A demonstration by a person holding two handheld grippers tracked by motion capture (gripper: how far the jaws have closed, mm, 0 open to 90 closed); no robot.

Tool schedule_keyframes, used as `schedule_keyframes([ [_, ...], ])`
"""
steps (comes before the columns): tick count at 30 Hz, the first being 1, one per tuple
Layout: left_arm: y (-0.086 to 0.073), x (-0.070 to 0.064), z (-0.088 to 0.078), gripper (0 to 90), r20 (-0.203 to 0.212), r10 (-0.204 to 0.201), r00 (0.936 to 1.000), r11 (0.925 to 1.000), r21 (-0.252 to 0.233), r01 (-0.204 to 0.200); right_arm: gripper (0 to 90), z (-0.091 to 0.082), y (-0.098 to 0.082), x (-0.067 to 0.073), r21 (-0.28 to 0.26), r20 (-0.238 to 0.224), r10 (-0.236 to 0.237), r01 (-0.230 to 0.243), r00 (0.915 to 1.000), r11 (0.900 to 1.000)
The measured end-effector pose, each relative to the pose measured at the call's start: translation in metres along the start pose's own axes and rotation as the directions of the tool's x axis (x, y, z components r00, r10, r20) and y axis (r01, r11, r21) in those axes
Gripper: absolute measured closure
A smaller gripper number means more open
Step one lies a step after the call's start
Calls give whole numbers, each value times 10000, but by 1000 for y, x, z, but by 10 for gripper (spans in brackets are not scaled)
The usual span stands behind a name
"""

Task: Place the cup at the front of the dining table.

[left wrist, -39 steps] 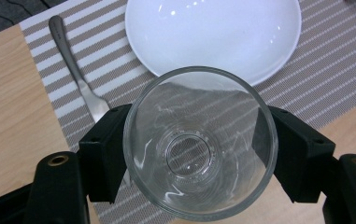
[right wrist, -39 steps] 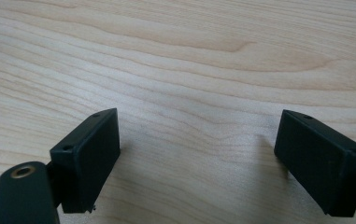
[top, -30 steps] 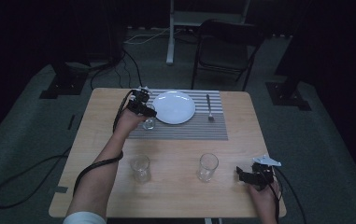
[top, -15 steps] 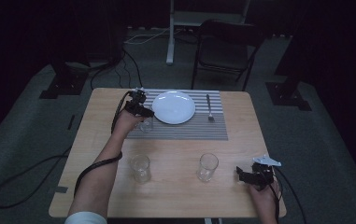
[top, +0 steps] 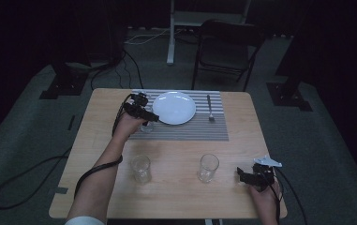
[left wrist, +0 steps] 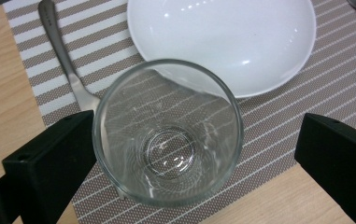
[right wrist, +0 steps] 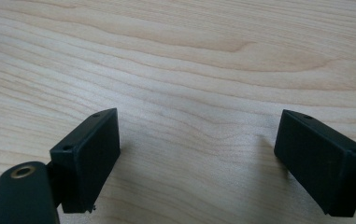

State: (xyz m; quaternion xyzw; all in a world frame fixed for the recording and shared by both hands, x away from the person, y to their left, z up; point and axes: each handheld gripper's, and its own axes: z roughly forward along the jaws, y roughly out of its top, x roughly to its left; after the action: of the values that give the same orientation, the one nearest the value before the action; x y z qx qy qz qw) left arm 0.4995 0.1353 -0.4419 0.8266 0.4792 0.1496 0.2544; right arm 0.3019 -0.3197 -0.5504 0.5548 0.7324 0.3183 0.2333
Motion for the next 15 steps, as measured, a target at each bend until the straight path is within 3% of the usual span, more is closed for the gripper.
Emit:
schedule_keyframes([
  [3, -5, 1, 1, 3, -84, 178, 9998, 9998, -31, -178, 140, 0, 0, 0, 1, -1, -5, 5, 10000, 10000],
  [4, -10, 2, 1, 3, 179, -32, 9998, 9998, -201, 35, 140, 0, 0, 0, -1, 1, -3, 3, 10000, 10000],
  [8, -16, 2, 1, 3, 250, -78, 9997, 9997, -244, 84, 140, 0, 0, 0, 0, 0, -5, 5, 10000, 10000],
  [11, -25, 4, 0, 3, 557, -266, 9981, 9982, -523, 296, 140, 0, 0, 0, 3, 1, 0, 0, 10000, 10000],
  [15, -37, 3, 2, 3, 323, -30, 9995, 9987, -511, 46, 140, 0, 0, 0, 2, 1, -1, 1, 10000, 10000],
])
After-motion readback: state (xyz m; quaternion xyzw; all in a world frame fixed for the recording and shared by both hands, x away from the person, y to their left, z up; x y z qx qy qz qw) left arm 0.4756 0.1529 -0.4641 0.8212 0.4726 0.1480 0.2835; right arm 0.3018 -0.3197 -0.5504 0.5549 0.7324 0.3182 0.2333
